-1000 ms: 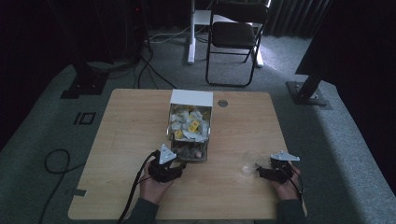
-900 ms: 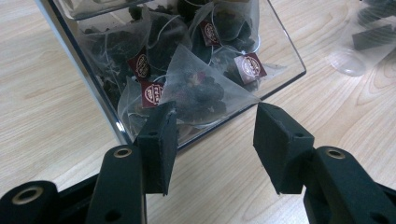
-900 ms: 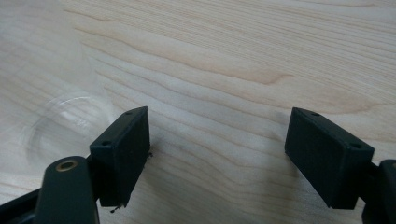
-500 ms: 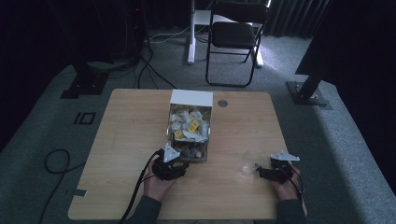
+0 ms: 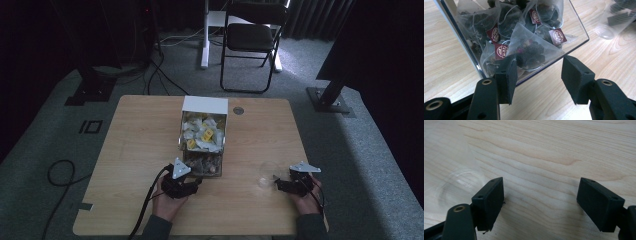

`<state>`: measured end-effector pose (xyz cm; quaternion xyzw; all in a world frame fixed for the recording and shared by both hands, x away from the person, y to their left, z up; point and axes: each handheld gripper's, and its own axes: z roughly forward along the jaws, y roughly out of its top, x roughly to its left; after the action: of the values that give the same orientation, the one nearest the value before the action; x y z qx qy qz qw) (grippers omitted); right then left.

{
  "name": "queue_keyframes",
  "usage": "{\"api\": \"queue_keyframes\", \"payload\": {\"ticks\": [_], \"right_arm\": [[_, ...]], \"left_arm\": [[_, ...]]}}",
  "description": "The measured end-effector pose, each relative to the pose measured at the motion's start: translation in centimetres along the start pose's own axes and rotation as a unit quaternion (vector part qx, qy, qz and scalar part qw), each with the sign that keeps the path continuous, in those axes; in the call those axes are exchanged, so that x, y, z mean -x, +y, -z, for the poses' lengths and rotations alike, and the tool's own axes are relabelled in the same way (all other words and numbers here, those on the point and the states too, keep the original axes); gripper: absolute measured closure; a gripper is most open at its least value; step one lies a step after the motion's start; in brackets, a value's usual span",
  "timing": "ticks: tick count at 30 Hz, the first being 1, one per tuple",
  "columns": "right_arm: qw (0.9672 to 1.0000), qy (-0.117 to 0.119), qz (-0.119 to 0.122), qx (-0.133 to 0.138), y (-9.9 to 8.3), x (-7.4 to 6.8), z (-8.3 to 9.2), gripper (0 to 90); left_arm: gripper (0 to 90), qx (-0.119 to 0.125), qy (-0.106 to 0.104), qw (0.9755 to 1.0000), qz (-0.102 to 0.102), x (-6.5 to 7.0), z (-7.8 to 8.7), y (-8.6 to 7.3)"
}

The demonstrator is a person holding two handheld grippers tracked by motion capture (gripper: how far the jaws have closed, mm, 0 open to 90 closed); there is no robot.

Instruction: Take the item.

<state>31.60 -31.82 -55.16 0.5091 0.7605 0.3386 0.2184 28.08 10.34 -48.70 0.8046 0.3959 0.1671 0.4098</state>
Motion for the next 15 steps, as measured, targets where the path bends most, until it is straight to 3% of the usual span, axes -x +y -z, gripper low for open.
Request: {"api": "queue_keyframes", "payload": {"ticks": [5, 10, 15], "right_arm": [[1.0, 0.0, 0.0, 0.0, 0.0, 0.0, 0.0, 21.7], [1.0, 0.0, 0.0, 0.0, 0.0, 0.0, 0.0, 21.7], [1.0, 0.0, 0.0, 0.0, 0.0, 0.0, 0.0, 21.7]], "left_arm": [[47.2, 0.0, 0.0, 1.0, 0.001, 0.3, 0.2, -0.2], [45.9, 0.026, 0.008, 0.9996, -0.003, 0.4, 0.8, 0.6], [42.2, 0.023, 0.014, 0.9995, -0.013, 0.7, 0.5, 1.2]]}}
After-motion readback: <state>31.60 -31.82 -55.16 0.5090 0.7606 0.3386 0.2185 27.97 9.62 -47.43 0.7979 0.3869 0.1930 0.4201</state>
